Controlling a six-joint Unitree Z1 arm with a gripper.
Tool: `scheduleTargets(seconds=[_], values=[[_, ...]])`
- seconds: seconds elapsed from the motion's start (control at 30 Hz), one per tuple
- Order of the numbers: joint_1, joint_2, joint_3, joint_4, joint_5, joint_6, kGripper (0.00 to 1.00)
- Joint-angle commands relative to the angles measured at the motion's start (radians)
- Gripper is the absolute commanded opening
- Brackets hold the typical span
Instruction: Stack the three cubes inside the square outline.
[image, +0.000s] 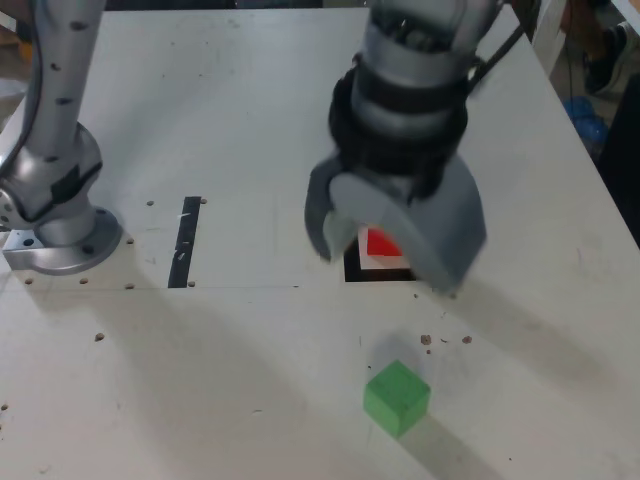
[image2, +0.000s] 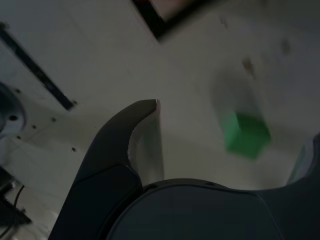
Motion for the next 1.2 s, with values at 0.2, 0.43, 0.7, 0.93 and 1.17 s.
scheduleTargets(seconds=[0.2, 0.43, 0.7, 0.93, 1.17], values=[[-0.130, 0.134, -0.089, 0.009, -0.036, 0.007, 0.99], [-0.134, 0.197, -0.061, 0.009, -0.026, 0.039, 0.98], [-0.132, 0.273, -0.110, 0.004, -0.027, 0.103, 0.95], [-0.120, 0.308, -0.111, 0.000, -0.023, 0.127, 0.86], [-0.107, 0.310, -0.094, 0.002, 0.008, 0.135, 0.66]])
